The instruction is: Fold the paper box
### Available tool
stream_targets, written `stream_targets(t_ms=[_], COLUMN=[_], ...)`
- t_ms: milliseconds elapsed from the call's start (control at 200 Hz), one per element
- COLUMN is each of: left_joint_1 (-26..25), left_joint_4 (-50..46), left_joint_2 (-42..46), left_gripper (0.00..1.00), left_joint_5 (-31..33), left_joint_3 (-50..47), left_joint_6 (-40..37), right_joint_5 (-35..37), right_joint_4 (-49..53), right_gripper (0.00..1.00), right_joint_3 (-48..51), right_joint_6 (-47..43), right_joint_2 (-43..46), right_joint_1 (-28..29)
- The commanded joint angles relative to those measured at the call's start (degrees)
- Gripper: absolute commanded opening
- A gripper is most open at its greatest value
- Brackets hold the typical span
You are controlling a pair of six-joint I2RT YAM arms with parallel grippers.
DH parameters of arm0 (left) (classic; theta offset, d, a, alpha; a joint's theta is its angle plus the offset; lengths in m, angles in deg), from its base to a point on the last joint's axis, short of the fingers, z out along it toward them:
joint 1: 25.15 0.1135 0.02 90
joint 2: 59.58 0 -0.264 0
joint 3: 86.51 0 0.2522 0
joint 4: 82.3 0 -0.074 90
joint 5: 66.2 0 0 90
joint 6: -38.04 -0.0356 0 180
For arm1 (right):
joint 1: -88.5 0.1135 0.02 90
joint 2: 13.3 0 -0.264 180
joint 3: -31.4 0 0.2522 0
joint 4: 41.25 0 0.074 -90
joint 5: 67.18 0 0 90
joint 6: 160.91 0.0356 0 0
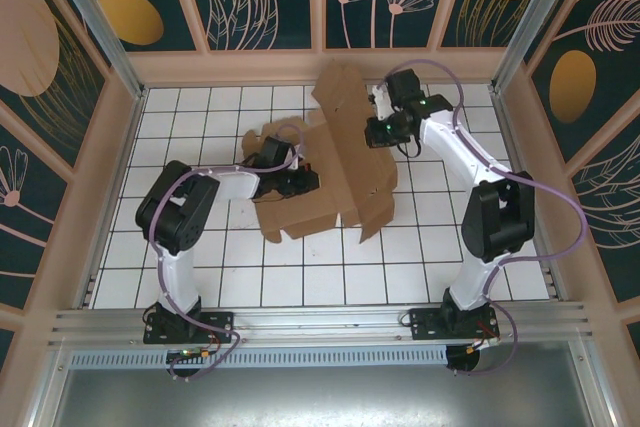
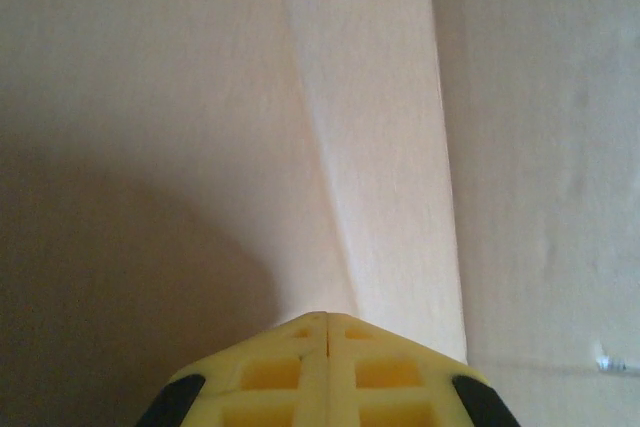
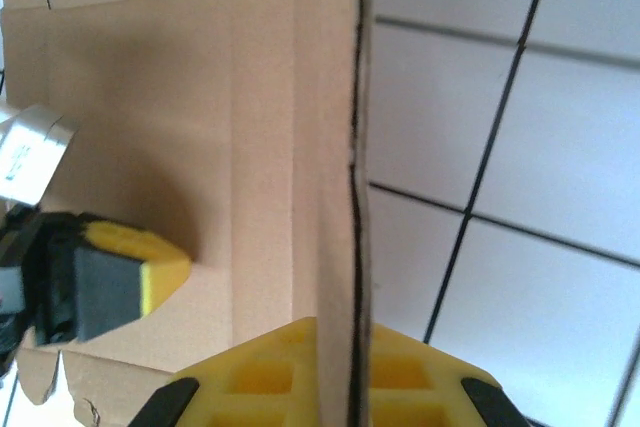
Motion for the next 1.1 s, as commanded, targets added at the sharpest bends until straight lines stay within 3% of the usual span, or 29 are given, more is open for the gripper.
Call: stream_targets(t_ms=[0, 190, 430, 886, 1096], left_joint_1=[1.5, 6.6, 6.5, 6.6, 6.5], left_joint_4=[-2.6, -5.9, -5.4, -4.5, -5.3], left_joint_2=[6.3, 5.8, -0.1, -0.9, -0.7], left_gripper=[0.06, 0.05, 0.02, 0.0, 0.0], left_joint_5=[3.3, 8.0, 6.5, 6.5, 7.6], left_joint_3=[-0.1, -3.1, -2.8, -3.4, -3.5], left_joint_6=[-0.1, 0.0, 0.8, 1.7, 1.4], right_joint_5=[9.2, 12.7, 19.5, 25.1, 29.9], right_joint_4=[5.3, 6.1, 9.2, 14.8, 14.1], right_gripper=[0.05, 0.05, 0.06, 0.24, 0.29], right_joint_3=[-2.9, -4.7, -10.0, -20.1, -19.5], right_joint_6=[-3.9, -4.4, -3.1, 2.9, 2.9], right_joint_2=[-1.9, -3.3, -8.3, -17.6, -16.8], right_joint_1=[1.0, 2.5, 8.5, 24.5, 25.2])
